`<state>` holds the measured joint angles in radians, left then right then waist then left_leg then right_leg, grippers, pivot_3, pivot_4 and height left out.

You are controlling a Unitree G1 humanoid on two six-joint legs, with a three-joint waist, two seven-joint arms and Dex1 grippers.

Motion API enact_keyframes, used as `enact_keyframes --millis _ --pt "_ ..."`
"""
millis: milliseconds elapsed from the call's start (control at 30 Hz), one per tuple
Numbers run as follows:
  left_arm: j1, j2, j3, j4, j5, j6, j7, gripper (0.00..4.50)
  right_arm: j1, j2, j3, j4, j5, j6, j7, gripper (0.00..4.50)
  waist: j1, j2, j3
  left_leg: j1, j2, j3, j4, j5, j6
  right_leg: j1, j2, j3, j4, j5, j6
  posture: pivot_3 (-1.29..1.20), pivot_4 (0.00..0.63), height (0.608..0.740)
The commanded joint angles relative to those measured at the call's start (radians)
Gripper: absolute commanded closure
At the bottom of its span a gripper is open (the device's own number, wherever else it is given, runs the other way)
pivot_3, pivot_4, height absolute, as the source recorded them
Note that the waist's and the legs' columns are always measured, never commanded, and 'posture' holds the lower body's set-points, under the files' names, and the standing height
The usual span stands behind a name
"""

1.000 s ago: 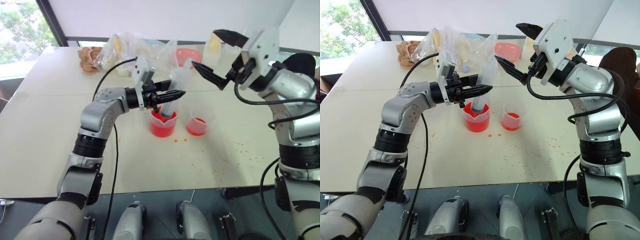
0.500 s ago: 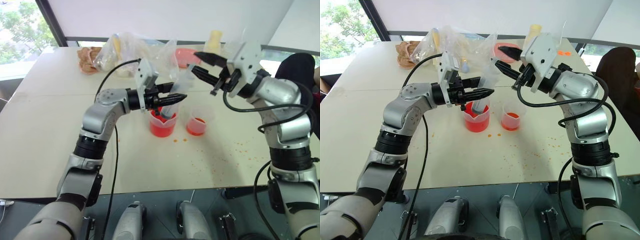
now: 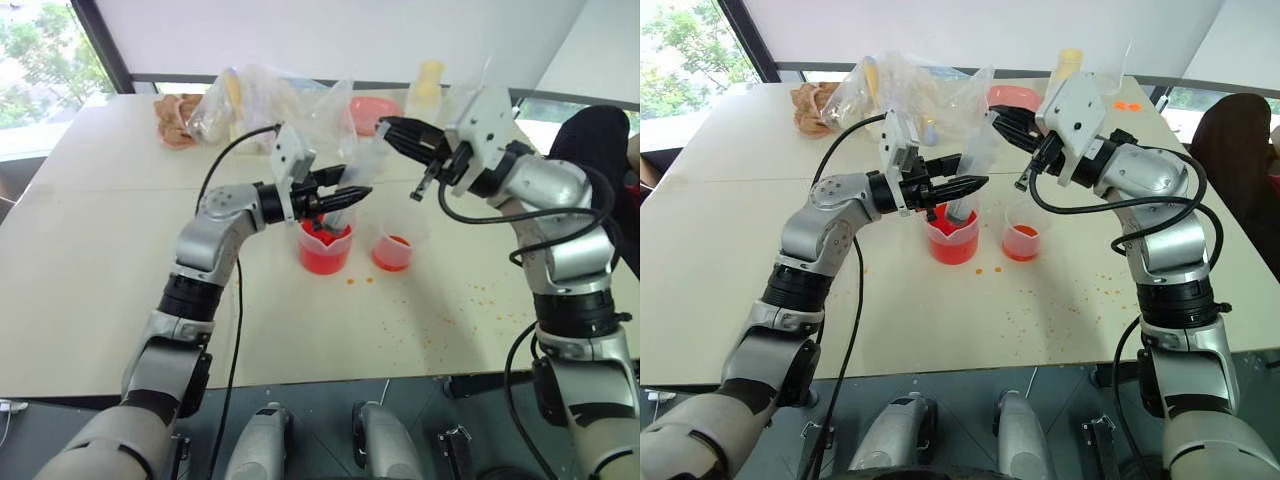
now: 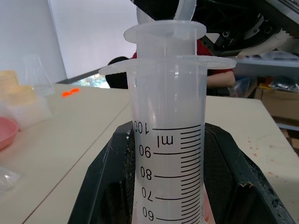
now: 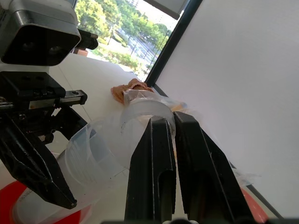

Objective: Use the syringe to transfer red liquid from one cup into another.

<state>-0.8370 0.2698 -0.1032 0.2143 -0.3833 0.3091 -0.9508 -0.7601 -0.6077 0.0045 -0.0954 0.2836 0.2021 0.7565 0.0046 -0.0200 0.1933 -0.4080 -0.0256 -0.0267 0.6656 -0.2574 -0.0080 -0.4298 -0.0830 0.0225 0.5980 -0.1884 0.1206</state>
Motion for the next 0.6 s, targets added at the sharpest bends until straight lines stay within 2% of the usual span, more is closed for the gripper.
enact_keyframes --millis 33,367,500,600 --pt "0.028 0.010 -0.011 0.032 0.025 -0.017 -0.017 3.07 -0.071 -0.031 -0.106 0.012 -0.016 -0.040 -0.064 4.47 0.000 0.000 0.000 0.000 0.000 0.000 0.000 0.000 0.000 0.000 0.000 0.000 0.000 0.000 0.000 0.00 0.150 0.740" --pt "0.022 0.005 -0.014 0.048 0.028 -0.033 -0.017 3.07 -0.075 -0.038 -0.110 0.028 -0.026 -0.047 -0.066 4.47 0.000 0.000 0.000 0.000 0.000 0.000 0.000 0.000 0.000 0.000 0.000 0.000 0.000 0.000 0.000 0.00 0.150 0.740" --pt "-0.030 0.003 0.042 0.028 -0.022 0.016 0.016 3.07 -0.034 -0.050 -0.102 -0.010 0.026 -0.009 0.003 3.08 0.002 0.000 0.000 0.000 0.000 0.000 0.000 0.000 0.000 0.000 0.000 0.000 0.000 0.000 0.000 0.00 0.150 0.740" --pt "-0.065 0.012 0.092 0.000 -0.066 0.060 0.034 3.07 -0.001 -0.065 -0.113 -0.035 0.008 0.002 -0.023 1.45 0.002 0.000 0.000 0.000 0.000 0.000 0.000 0.000 0.000 0.000 0.000 0.000 0.000 0.000 0.000 0.00 0.150 0.740"
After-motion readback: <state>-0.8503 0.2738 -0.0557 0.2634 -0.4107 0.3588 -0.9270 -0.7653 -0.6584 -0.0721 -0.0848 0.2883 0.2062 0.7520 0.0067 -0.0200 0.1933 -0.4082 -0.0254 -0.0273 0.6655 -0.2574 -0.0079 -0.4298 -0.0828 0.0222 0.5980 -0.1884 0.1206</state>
